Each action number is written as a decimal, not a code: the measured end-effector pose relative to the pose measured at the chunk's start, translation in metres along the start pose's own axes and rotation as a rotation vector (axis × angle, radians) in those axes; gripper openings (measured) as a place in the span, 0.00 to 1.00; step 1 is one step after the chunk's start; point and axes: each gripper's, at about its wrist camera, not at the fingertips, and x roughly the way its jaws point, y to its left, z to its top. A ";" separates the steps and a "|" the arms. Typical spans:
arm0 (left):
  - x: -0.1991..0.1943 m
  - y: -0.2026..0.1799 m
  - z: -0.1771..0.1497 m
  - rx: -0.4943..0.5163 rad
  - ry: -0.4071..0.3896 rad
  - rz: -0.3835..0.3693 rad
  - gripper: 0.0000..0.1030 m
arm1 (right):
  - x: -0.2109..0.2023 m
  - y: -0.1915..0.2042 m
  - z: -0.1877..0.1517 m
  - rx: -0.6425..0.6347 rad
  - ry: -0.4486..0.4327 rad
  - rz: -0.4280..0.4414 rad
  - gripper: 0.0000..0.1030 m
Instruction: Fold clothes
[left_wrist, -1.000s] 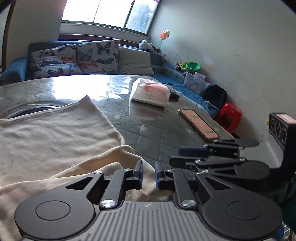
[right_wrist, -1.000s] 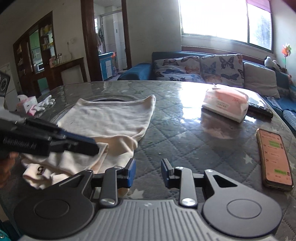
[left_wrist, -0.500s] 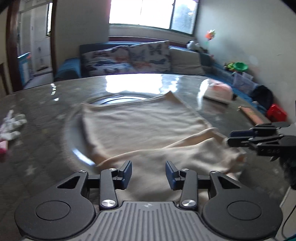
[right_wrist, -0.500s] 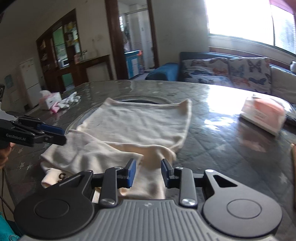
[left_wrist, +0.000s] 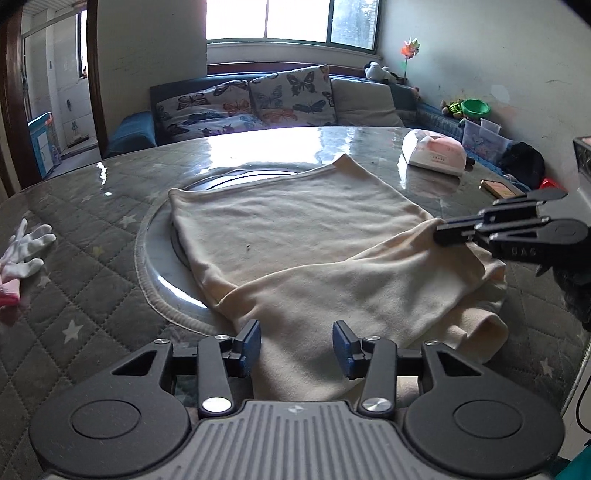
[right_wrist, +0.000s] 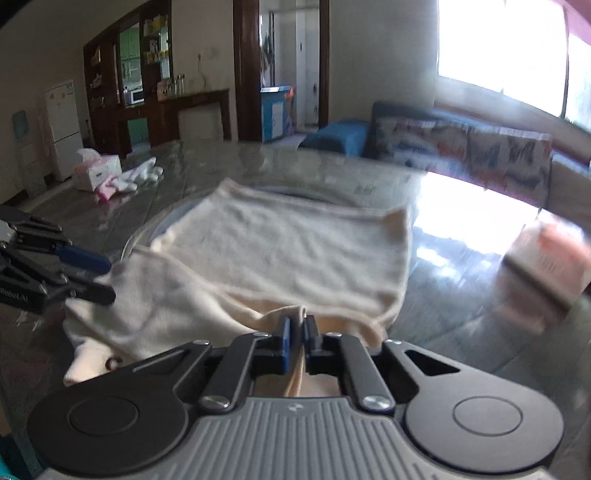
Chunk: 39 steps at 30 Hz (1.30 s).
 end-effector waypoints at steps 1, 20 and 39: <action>0.001 0.000 0.000 0.001 0.001 -0.004 0.45 | -0.001 0.000 0.002 -0.007 -0.004 -0.011 0.05; 0.027 -0.015 0.012 0.055 0.027 -0.047 0.46 | 0.005 0.008 -0.017 -0.050 0.091 0.043 0.09; -0.027 -0.060 -0.021 0.341 -0.022 -0.131 0.60 | -0.036 0.029 -0.023 -0.110 0.069 0.007 0.31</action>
